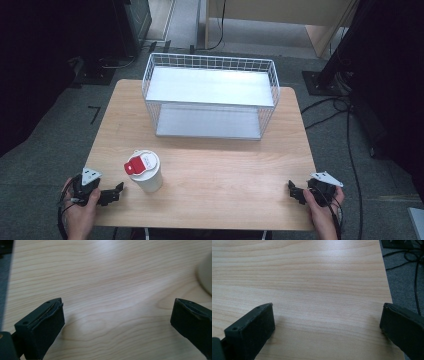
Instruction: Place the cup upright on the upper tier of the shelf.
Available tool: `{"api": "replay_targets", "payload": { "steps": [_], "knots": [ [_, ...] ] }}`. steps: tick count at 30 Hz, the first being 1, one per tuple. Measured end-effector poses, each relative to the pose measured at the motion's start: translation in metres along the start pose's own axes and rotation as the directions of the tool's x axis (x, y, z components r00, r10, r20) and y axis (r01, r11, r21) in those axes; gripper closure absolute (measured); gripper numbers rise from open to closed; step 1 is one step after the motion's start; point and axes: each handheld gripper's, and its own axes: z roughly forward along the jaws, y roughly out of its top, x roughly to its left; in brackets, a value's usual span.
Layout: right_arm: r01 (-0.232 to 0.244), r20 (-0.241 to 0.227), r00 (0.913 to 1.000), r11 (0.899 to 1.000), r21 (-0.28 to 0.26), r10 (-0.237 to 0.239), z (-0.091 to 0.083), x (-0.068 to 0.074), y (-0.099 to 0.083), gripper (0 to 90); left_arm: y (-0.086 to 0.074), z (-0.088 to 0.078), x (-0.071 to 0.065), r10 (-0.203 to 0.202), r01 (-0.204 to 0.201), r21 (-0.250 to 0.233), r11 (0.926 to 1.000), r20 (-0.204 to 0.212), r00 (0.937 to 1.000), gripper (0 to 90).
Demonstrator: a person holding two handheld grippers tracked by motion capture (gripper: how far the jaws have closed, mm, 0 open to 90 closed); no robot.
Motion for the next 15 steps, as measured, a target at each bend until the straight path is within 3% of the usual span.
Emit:
{"api": "replay_targets", "payload": {
  "steps": [4, 5, 6, 7, 14, 15],
  "knots": [
    [0.000, 0.000, 1.0000, 1.000, 0.000, 0.000, 0.000, 0.000, 0.000, 0.0, 0.004, -0.002, -0.015, 0.032, -0.029, -0.040, 0.9988, 0.078, 0.9964, 0.0],
    [0.000, 0.000, 1.0000, 1.000, 0.000, 0.000, 0.000, 0.000, 0.000, 0.0, 0.004, -0.002, -0.015, 0.032, -0.029, -0.040, 0.9988, 0.078, 0.9964, 0.0],
    [0.000, 0.000, 1.0000, 1.000, -0.001, 0.000, 0.000, 0.000, 0.000, 0.0, 0.006, -0.004, -0.021, 0.040, -0.033, -0.069, 0.9971, 0.114, 0.9926, 0.0],
    [0.000, 0.000, 1.0000, 1.000, -0.001, 0.000, 0.000, 0.000, 0.000, 0.0, 0.006, -0.004, -0.021, 0.040, -0.033, -0.069, 0.9971, 0.114, 0.9926, 0.0],
    [0.000, 0.000, 1.0000, 1.000, -0.001, 0.000, 0.000, 0.000, 0.000, 0.0, 0.011, -0.011, -0.034, 0.066, -0.041, -0.125, 0.9913, 0.208, 0.9759, 0.0],
    [0.000, 0.000, 1.0000, 1.000, 0.000, 0.000, 0.000, 0.000, 0.000, 0.0, 0.012, -0.012, -0.034, 0.065, -0.035, -0.131, 0.9907, 0.229, 0.9712, 0.0]
  ]
}}
